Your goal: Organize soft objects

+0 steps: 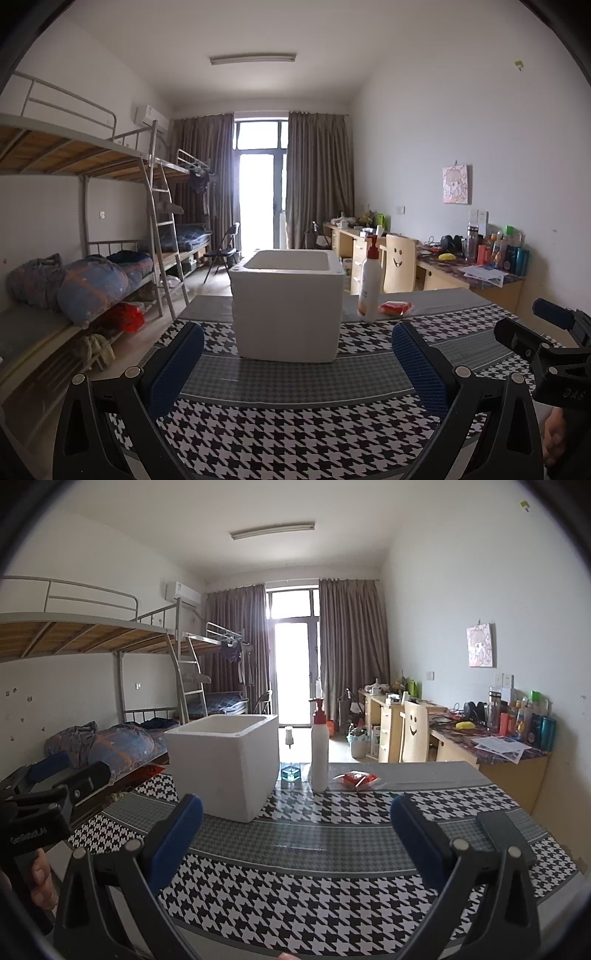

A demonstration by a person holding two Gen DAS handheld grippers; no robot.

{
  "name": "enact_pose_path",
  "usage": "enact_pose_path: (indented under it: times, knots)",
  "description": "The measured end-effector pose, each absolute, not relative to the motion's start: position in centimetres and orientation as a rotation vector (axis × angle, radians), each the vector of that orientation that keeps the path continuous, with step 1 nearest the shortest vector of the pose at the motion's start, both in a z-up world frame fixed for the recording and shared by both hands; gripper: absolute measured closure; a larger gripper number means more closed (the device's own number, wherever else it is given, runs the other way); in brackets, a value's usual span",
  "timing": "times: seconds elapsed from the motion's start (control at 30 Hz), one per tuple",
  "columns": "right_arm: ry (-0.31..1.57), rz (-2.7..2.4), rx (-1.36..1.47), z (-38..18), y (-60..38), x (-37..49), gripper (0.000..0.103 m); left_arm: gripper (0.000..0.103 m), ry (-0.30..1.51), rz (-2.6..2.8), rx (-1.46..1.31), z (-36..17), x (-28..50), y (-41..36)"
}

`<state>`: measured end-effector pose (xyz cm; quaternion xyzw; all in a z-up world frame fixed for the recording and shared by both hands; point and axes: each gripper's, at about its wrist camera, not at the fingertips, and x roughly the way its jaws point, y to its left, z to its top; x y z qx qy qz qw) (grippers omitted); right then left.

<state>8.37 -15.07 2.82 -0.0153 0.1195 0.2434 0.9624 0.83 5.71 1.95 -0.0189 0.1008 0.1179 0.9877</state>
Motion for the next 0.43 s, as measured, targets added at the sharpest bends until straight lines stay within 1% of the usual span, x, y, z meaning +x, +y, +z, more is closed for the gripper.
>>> enact_pose_path:
  times: [0.43]
  knots:
    - [0.257, 0.502, -0.039, 2.17, -14.54, 8.07, 0.001, 0.001, 0.217, 0.24, -0.032, 1.66, 0.58, 5.83]
